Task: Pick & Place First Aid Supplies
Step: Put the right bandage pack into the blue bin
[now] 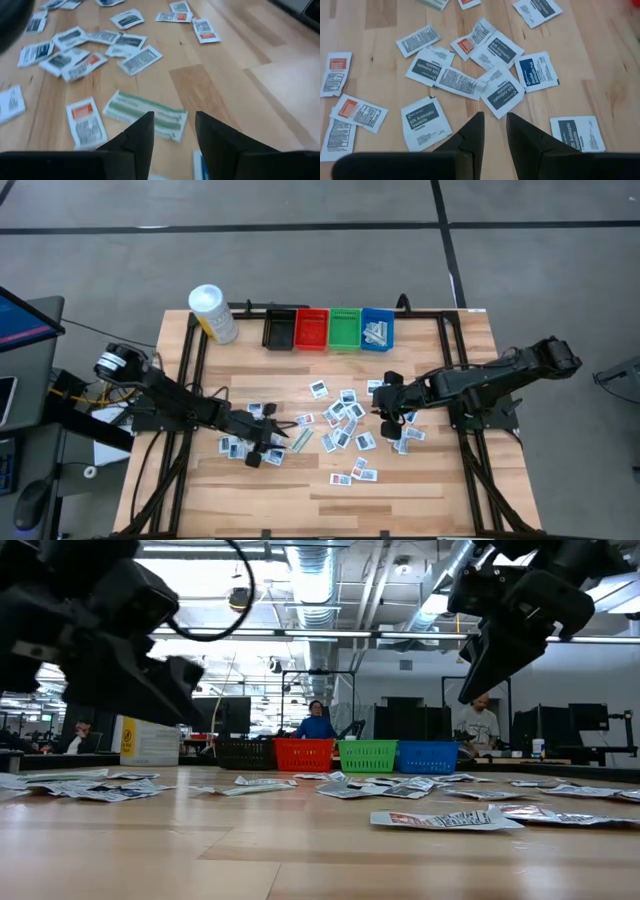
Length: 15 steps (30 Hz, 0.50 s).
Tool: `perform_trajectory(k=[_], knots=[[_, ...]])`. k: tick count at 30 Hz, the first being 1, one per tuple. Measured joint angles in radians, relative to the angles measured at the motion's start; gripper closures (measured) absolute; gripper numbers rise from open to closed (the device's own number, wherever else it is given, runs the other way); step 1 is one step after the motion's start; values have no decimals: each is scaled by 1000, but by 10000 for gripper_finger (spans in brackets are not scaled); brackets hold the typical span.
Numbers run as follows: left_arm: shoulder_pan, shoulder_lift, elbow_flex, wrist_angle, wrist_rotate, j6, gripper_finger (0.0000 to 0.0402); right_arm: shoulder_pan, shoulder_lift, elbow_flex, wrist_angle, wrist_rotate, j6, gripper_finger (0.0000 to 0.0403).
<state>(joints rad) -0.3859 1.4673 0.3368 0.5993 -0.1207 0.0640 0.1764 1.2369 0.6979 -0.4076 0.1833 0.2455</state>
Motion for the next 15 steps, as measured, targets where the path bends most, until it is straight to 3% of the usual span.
perform_trajectory(k=[7,15], knots=[[9,131,86,3,29,60,256,4,0,0,1,0,23,327],[28,167,87,8,93,62,256,9,0,0,3,0,44,327]])
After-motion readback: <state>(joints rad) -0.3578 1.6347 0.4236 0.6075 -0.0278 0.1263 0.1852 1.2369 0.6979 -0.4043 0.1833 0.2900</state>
